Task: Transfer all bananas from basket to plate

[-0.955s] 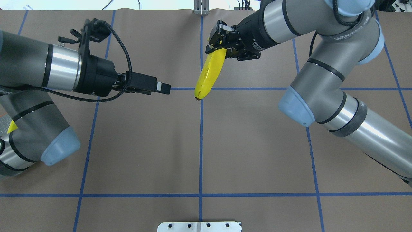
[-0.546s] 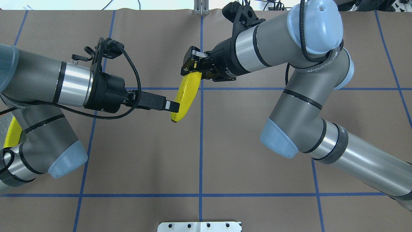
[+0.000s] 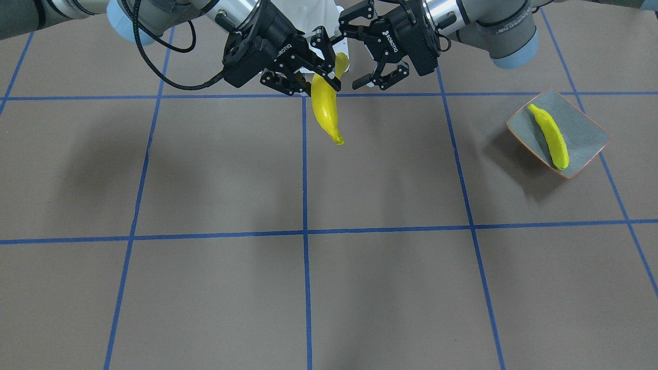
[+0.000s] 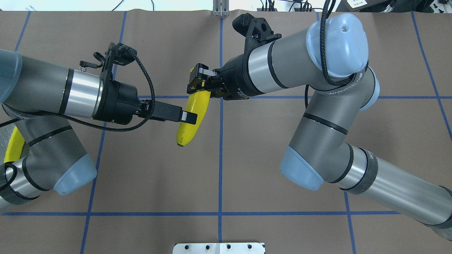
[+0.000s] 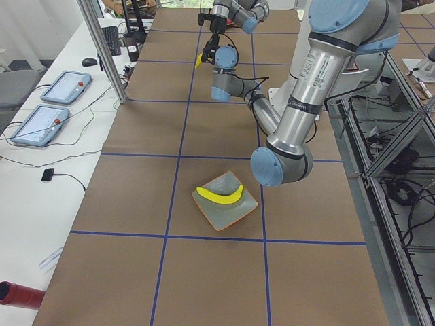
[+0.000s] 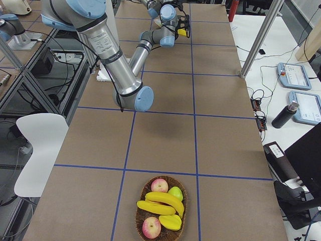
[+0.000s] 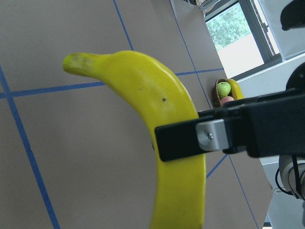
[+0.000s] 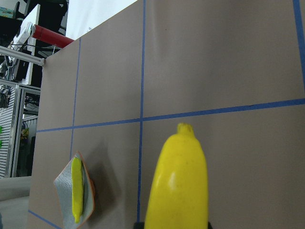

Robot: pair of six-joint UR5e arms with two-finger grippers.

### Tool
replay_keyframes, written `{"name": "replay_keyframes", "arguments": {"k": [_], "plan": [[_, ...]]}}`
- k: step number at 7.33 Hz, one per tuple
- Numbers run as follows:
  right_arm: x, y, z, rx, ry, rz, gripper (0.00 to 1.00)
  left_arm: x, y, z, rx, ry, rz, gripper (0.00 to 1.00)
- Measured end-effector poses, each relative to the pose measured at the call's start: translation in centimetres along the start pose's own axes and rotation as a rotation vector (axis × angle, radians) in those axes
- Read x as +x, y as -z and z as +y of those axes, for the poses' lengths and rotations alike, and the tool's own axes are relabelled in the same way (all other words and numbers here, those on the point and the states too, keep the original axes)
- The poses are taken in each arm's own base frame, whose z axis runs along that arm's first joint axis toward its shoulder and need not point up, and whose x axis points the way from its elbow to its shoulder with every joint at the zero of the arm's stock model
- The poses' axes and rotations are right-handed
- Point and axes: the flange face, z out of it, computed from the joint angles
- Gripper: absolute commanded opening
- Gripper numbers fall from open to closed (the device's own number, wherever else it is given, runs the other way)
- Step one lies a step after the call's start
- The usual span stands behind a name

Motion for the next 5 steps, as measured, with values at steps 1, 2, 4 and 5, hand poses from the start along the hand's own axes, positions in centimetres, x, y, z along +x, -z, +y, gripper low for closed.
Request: {"name": "replay_keyframes", "arguments": {"k": [1,2,4,5], "plan": [[-0.2,0.0,0.0,0.001,0.001,-0.003,0.00,0.2,-0.2,0.3,-0.005,-0.007,0.013,0.78],[-0.3,0.0,0.0,0.003,0.003,-0.005,0.00,0.4,-0.6,0.9,-0.014,-0.015,0.032,0.59],[-0.4,0.0,0.0,0.007,0.004,-0.006,0.11,0.9,-1.5,2.1,-0.038,-0.021,0.057,0.00],[-0.4,0.1,-0.1,0.009,0.005,-0.007,0.99,1.0,-1.8,2.3,-0.043,-0.020,0.060,0.00]]}}
